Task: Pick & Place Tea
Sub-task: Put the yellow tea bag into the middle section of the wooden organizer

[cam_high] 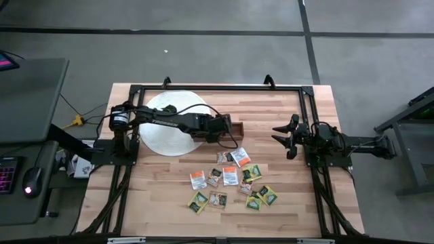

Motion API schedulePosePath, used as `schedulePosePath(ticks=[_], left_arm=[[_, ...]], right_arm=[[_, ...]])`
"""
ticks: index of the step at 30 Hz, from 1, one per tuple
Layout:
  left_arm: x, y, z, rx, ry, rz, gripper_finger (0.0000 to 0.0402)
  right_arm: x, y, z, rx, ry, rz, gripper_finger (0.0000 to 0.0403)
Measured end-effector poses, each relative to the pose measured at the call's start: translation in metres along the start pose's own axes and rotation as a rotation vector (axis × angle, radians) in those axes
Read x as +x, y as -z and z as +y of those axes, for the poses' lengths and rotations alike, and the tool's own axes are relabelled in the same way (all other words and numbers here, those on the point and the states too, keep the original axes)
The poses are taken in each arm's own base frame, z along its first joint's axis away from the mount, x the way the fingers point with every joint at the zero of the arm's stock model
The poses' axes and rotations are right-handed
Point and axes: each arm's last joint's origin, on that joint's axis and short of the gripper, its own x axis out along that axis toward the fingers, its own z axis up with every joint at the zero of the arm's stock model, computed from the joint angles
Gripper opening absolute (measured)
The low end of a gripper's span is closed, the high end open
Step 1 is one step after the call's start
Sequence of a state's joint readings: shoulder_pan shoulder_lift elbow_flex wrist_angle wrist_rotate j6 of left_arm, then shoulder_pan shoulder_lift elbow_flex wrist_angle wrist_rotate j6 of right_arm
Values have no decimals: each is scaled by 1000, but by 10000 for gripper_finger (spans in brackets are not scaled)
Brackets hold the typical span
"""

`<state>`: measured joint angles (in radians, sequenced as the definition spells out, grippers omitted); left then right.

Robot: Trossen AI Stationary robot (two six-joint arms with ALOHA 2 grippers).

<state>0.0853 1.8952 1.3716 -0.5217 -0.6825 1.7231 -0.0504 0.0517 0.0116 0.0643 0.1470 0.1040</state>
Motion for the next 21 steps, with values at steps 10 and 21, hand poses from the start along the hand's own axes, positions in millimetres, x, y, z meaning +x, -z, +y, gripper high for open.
schedulePosePath(ticks=[10, 21], left_arm=[[-13, 8, 13, -57, -46, 18, 159], [-45, 35, 41, -430, -80, 55, 159]], right_arm=[[0, 0, 0, 0, 0, 1, 153], [0, 0, 0, 0, 0, 1, 153]])
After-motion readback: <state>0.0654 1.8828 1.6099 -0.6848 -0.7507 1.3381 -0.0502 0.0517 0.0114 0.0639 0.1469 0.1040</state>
